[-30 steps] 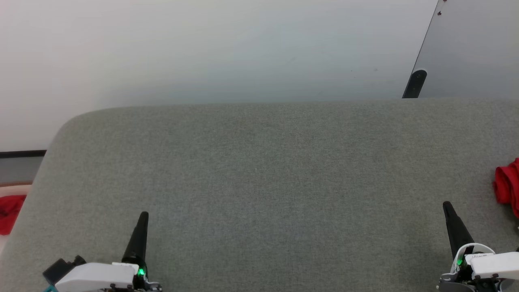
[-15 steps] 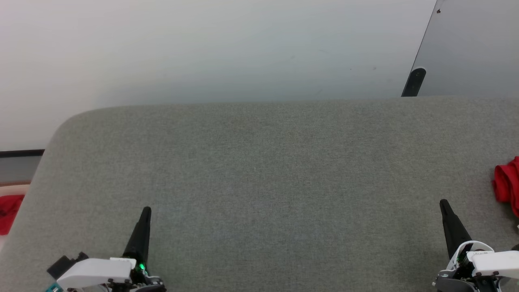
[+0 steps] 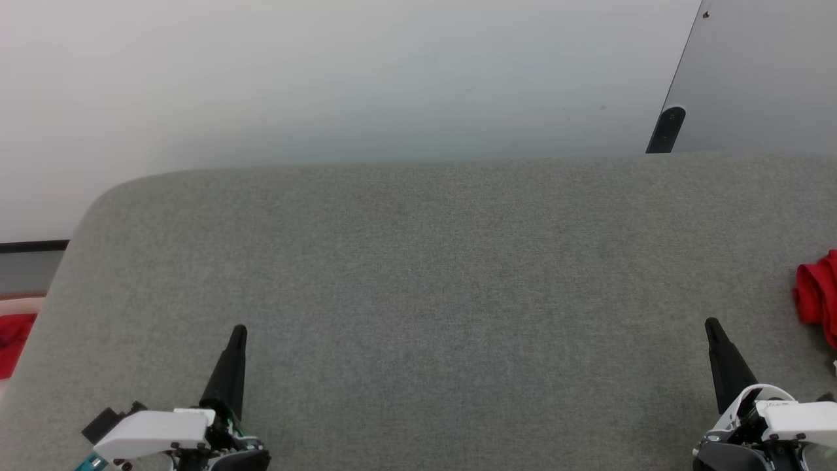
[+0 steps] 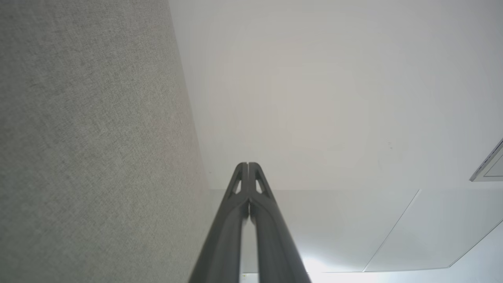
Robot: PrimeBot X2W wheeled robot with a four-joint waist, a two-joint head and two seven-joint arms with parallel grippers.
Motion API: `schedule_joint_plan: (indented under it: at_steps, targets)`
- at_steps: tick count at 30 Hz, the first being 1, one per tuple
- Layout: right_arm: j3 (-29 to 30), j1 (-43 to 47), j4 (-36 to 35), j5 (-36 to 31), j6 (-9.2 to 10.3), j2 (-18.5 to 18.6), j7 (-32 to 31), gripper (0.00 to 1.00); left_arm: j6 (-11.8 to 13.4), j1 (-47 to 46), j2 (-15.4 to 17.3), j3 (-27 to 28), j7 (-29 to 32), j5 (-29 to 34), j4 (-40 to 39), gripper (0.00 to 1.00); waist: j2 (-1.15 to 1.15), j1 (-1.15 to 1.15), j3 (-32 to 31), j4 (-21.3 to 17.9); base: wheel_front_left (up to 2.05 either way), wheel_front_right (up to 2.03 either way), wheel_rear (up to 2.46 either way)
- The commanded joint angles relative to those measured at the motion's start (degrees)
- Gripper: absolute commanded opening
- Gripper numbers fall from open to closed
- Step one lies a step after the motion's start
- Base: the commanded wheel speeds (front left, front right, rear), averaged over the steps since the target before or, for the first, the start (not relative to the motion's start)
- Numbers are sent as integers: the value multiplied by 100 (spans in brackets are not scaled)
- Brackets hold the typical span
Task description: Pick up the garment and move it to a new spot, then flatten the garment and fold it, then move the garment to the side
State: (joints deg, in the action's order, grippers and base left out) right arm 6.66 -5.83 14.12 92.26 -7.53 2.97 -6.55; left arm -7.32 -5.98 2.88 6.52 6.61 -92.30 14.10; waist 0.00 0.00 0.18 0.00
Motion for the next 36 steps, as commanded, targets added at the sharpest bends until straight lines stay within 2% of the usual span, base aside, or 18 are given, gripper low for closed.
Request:
schedule_joint_plan:
  at_steps: [1,36]
  targets:
    - [-21,-67,3,23,8,-25,-4,0,-32,-66,-6,17,15,-11,11,0,0,0,0,0,0,0,0]
    - [-22,-57,2,24,8,-23,-2,0,-32,-63,-5,11,11,-16,9,0,0,0,0,0,0,0,0]
